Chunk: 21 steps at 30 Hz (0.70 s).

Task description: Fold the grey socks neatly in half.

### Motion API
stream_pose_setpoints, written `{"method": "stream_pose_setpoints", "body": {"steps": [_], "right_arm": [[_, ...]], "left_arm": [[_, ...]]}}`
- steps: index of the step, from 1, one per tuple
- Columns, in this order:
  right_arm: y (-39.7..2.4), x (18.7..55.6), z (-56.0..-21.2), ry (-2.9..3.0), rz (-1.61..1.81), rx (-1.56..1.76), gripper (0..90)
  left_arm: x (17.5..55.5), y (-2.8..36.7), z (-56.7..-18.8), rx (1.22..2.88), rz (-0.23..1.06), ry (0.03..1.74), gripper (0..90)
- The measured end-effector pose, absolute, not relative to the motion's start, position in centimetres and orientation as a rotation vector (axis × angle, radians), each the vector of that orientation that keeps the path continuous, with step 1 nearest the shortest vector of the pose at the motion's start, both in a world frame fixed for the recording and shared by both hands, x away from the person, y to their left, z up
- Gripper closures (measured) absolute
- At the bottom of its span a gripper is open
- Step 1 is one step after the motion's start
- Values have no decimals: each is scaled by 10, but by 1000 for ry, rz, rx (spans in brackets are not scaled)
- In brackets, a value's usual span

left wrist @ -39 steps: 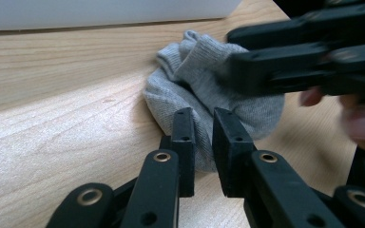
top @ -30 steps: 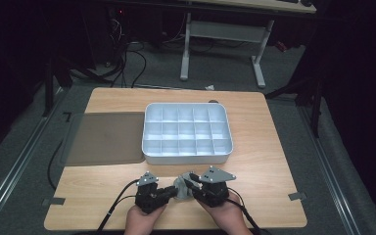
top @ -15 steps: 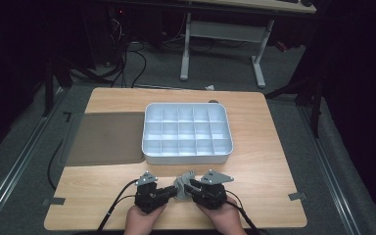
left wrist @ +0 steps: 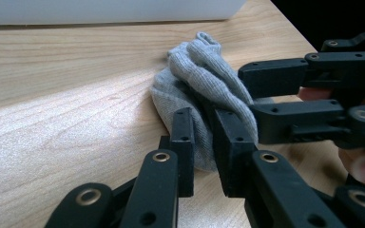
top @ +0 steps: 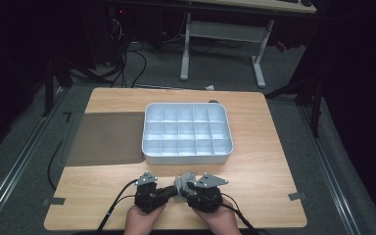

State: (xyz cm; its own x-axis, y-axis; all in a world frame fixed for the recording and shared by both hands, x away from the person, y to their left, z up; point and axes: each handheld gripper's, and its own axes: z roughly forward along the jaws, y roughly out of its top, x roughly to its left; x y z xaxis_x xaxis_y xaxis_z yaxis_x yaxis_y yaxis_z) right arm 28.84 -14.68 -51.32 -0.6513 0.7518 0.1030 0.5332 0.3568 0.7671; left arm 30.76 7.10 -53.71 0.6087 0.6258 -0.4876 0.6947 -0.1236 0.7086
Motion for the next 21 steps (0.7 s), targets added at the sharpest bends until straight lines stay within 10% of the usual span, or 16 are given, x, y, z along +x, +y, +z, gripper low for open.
{"method": "stream_pose_setpoints", "body": {"steps": [4, 21], "right_arm": [[-147, 289, -516, 2337, 1141, 1120, 883], [-143, 278, -500, 2361, 1261, 1008, 887]], "left_arm": [[307, 71, -537, 1816, -85, 1070, 789], [307, 69, -537, 1835, -61, 1079, 832]]}}
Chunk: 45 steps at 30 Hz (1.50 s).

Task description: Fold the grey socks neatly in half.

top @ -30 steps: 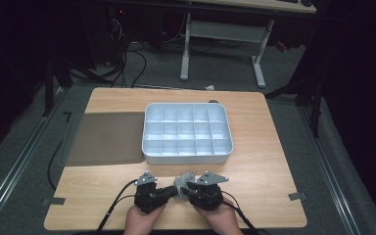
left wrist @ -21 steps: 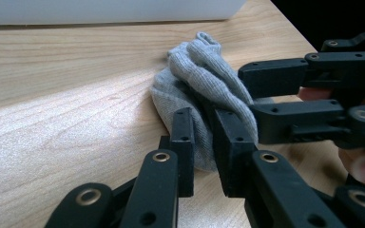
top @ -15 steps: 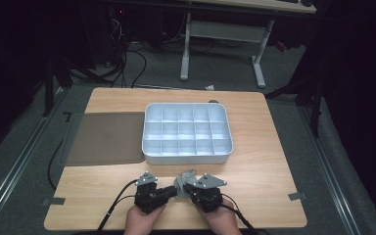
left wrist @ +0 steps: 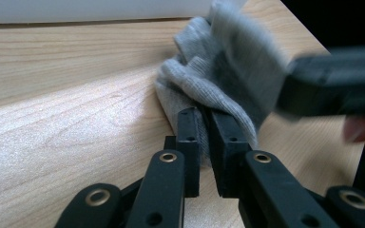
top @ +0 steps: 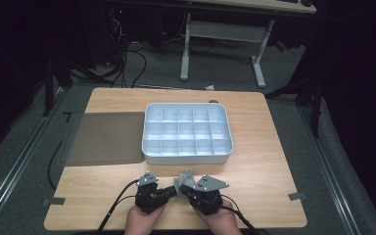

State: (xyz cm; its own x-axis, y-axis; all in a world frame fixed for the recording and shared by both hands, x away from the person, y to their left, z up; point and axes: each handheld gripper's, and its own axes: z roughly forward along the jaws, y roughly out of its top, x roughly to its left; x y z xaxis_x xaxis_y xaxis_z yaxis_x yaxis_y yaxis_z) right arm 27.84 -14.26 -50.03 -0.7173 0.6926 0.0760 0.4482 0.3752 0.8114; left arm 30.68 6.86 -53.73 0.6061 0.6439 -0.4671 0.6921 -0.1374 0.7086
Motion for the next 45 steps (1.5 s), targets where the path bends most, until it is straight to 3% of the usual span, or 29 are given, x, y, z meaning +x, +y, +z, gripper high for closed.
{"method": "stream_pose_setpoints", "body": {"steps": [11, 19, 24, 31, 45], "right_arm": [[-134, 274, -522, 2433, 1216, 995, 887], [-131, 276, -527, 2450, 1171, 981, 888], [-130, 276, -527, 2455, 1163, 962, 888], [-129, 277, -527, 2457, 1167, 968, 888], [-131, 277, -528, 2458, 1178, 963, 883]], "left_arm": [[307, 67, -537, 1860, -46, 1089, 847], [308, 78, -532, 1813, 8, 1104, 782], [305, 84, -518, 1761, 92, 1054, 828], [301, 57, -512, 1821, 112, 916, 882], [311, 53, -531, 1898, 116, 971, 898]]}}
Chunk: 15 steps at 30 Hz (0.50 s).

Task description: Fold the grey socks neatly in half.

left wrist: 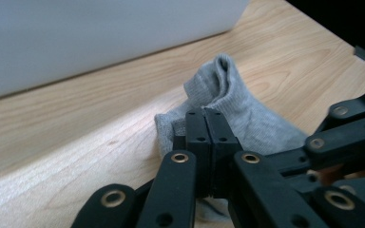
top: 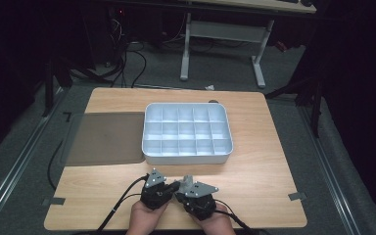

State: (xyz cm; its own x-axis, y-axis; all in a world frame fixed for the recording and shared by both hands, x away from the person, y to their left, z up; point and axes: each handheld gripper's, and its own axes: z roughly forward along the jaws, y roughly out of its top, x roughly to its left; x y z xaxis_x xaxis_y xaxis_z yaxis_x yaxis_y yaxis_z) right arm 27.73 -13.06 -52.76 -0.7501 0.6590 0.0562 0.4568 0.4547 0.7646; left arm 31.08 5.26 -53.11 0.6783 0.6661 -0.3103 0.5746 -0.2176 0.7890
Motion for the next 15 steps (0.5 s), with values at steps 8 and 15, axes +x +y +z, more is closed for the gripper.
{"method": "stream_pose_setpoints", "body": {"steps": [8, 15], "right_arm": [[-133, 277, -524, 2462, 1191, 971, 856], [-150, 275, -496, 2352, 1277, 981, 874]], "left_arm": [[312, 52, -534, 1904, 116, 982, 898], [313, 52, -534, 1901, 104, 987, 896]]}}
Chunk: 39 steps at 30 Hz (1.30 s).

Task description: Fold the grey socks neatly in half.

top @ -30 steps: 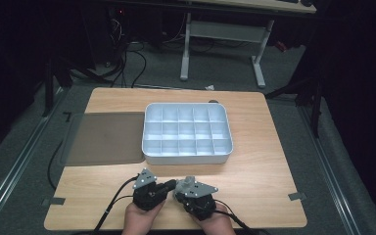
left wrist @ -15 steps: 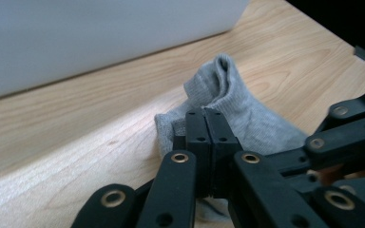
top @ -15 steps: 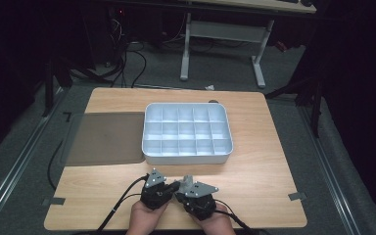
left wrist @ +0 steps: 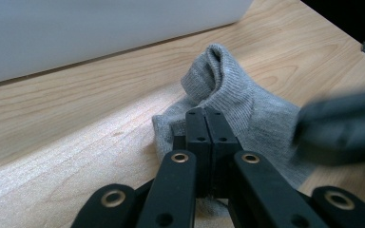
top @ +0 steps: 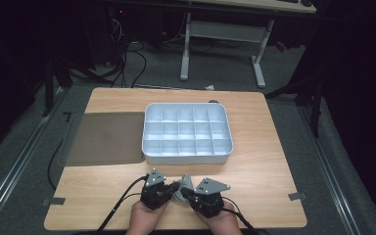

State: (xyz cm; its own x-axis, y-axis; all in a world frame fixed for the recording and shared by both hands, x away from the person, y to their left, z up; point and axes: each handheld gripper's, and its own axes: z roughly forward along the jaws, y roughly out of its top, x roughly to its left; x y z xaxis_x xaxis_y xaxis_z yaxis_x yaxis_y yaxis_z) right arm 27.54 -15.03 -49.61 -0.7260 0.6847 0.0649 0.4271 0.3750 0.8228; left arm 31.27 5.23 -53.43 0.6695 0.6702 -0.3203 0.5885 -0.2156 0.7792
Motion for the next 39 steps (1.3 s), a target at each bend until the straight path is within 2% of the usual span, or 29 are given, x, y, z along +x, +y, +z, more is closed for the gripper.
{"method": "stream_pose_setpoints", "body": {"steps": [3, 15, 23, 28, 39], "right_arm": [[-156, 281, -494, 2334, 1248, 1012, 874], [-163, 290, -525, 2381, 1096, 1060, 860], [-158, 282, -511, 2348, 1185, 1014, 839], [-157, 285, -524, 2393, 1096, 1026, 834], [-164, 285, -530, 2383, 1152, 1060, 841]], "left_arm": [[313, 52, -534, 1901, 104, 988, 896], [313, 52, -534, 1905, 108, 989, 896], [312, 52, -534, 1908, 119, 989, 893], [312, 52, -534, 1908, 119, 987, 894], [298, 43, -522, 1887, 118, 934, 858]]}}
